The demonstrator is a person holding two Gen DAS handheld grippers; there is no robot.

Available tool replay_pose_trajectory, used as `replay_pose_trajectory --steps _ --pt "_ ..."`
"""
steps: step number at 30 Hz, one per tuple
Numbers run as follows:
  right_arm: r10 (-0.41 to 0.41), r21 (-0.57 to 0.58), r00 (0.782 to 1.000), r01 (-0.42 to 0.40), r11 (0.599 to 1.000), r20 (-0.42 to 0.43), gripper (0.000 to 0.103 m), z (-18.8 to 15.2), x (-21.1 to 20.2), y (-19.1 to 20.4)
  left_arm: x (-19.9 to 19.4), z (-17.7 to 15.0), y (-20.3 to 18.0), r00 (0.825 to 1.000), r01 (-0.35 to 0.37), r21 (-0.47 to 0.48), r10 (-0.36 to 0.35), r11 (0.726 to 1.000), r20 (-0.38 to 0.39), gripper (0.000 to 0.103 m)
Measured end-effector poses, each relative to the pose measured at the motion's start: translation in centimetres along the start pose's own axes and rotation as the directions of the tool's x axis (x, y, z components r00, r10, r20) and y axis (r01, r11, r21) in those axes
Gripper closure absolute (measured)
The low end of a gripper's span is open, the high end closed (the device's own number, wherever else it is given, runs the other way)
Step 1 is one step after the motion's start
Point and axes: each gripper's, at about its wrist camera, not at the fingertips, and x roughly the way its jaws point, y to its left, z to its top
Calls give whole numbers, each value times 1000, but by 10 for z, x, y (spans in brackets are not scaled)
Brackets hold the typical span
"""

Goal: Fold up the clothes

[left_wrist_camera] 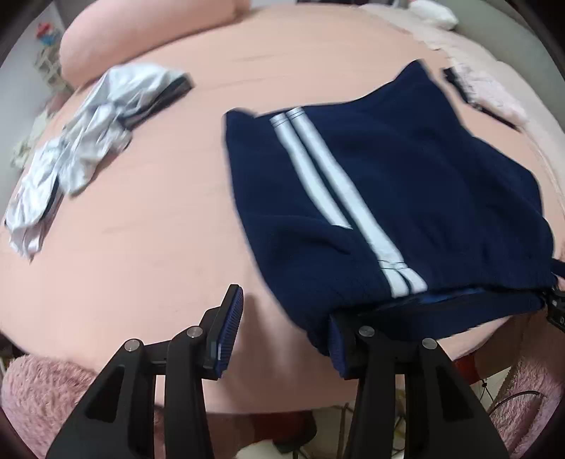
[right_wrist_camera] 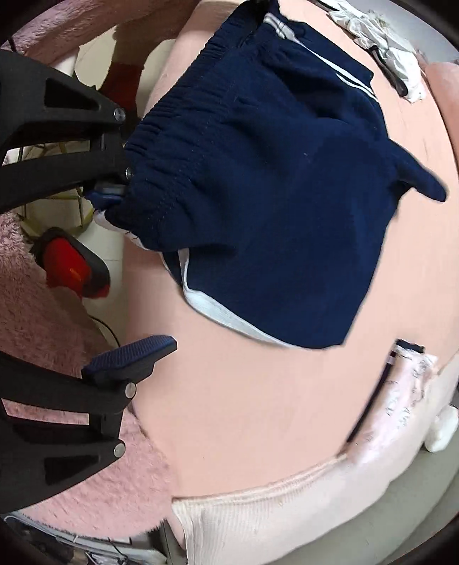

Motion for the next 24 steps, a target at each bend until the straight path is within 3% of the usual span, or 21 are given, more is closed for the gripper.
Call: replay_pose_trajectory --steps 1,2,3,5,7,10,12,14,16,18,19,22,24 --pt "33 -11 999 -33 999 3 66 1 -1 2 -1 3 -6 1000 11 26 -11 1000 15 64" --pt "64 -20 998 -64 998 2 80 5 -1 3 -2 7 -13 999 21 52 -22 998 30 90" --pt "95 -29 996 -95 995 1 84 8 -1 4 -3 11 -19 998 31 77 -34 997 45 97" --pt "146 -39 989 -146 989 6 93 20 -3 3 -8 43 -18 995 61 82 -67 995 71 97" --pt "149 -11 987 -149 989 52 94 61 -15 -16 -19 81 -12 989 92 78 -100 993 109 97" --pt "124 38 974 -134 990 188 95 128 -63 -44 -81 154 0 953 86 83 -107 993 285 97" --pt "105 58 935 -132 990 339 96 167 -128 -60 -145 179 6 899 104 77 -127 992 418 97" --pt "95 63 862 -145 987 497 96 189 -202 -72 -199 187 14 836 109 71 -131 991 533 97" --pt "87 66 799 -156 986 596 96 183 -246 -81 -231 178 20 781 91 71 -115 993 613 97" --pt "77 75 758 -164 984 648 93 168 -269 -85 -235 158 24 764 78 68 -104 995 636 95" --pt "75 81 757 -167 983 649 91 157 -267 -84 -216 149 24 790 84 55 -100 995 605 95" --pt "88 96 828 -169 981 554 90 122 -213 -69 -158 122 27 859 101 14 -94 995 503 95" --pt "110 123 893 -180 976 437 90 98 -153 -57 -80 91 24 943 124 -46 -104 991 315 95"
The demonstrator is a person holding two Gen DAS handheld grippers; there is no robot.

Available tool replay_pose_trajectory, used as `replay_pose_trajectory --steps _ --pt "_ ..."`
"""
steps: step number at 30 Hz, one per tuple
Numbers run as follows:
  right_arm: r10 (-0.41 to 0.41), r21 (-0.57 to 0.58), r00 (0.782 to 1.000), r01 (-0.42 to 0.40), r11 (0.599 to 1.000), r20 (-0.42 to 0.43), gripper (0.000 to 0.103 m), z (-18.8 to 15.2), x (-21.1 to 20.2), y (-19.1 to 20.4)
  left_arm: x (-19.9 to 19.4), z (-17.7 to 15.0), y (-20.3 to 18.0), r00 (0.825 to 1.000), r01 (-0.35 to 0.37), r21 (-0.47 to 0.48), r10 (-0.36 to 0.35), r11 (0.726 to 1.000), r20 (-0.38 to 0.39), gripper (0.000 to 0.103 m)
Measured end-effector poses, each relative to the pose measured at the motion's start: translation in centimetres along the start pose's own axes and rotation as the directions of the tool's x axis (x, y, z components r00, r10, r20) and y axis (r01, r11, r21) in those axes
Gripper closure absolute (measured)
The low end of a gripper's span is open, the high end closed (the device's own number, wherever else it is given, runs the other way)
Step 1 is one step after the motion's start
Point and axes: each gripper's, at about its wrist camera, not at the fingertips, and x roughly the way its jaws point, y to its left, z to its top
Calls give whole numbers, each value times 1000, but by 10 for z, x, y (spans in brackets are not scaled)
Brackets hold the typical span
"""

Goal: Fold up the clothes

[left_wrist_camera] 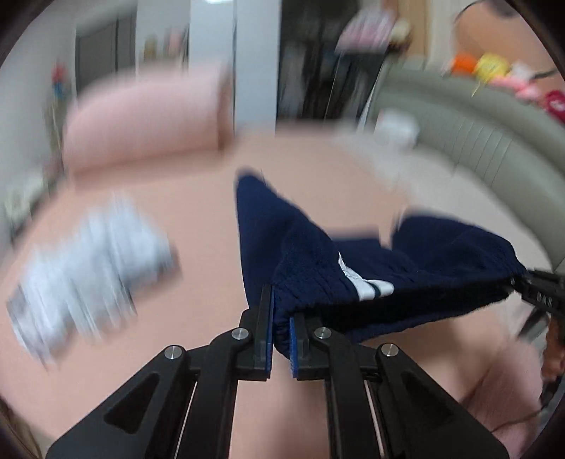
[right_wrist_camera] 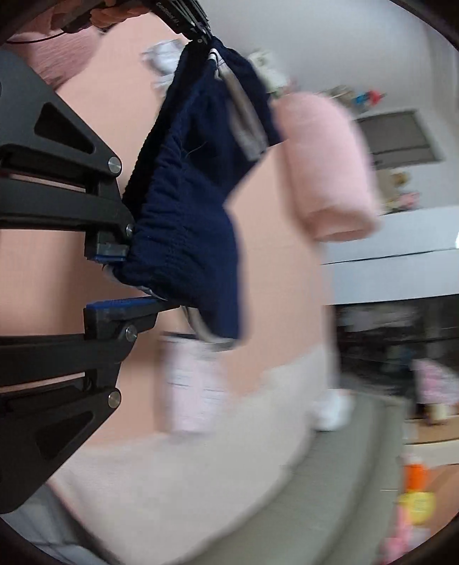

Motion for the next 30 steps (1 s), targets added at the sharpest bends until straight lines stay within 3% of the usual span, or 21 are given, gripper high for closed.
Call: replay_pose_trajectory --steps 1,3,4,6,7,9,12,16,18,20,23,27,28,30 --pt "0 19 997 2 1000 -82 90 -26 27 -1 34 -27 3 994 -23 -16 22 1000 -108 95" --pt "1 51 971 11 999 -238 90 -77 80 -2 75 -67 2 969 -38 -31 29 999 -244 95" --pt "-6 51 954 22 998 -301 90 -98 98 -2 86 -84 4 957 -39 -45 24 998 -289 95" --pt "-16 50 927 38 998 -375 89 -126 116 -5 89 -104 4 950 -48 -39 33 998 -311 93" --pt "-17 49 932 37 998 -362 88 -133 112 -4 84 -107 3 952 -48 -32 36 998 -306 91" --pt "-12 51 941 31 998 -338 83 -143 104 -4 75 -107 4 955 -35 -37 23 999 -297 71" --pt "37 97 950 -7 995 -311 82 -135 93 -17 57 -92 13 969 16 -64 -31 998 -243 67" --pt "97 117 962 -69 991 -256 79 -105 66 -13 50 -76 1 982 39 48 -29 998 -187 64" --pt "77 97 962 -53 994 -262 76 -101 62 -8 55 -68 -9 982 38 124 -14 992 -187 63" --pt "9 59 951 9 998 -309 76 -103 67 -5 67 -64 -27 973 39 215 12 976 -231 62" --pt "-116 8 915 129 992 -386 75 -116 86 -12 81 -62 -51 963 56 354 43 934 -266 61" --pt "-76 11 930 86 996 -361 75 -120 71 -13 90 -66 -65 963 44 444 81 895 -258 62" --pt "-59 15 934 68 998 -353 75 -117 68 -12 92 -67 -69 963 41 464 89 885 -255 63" --pt "-24 22 941 33 999 -337 75 -113 62 -10 92 -64 -62 969 25 417 81 909 -234 97"
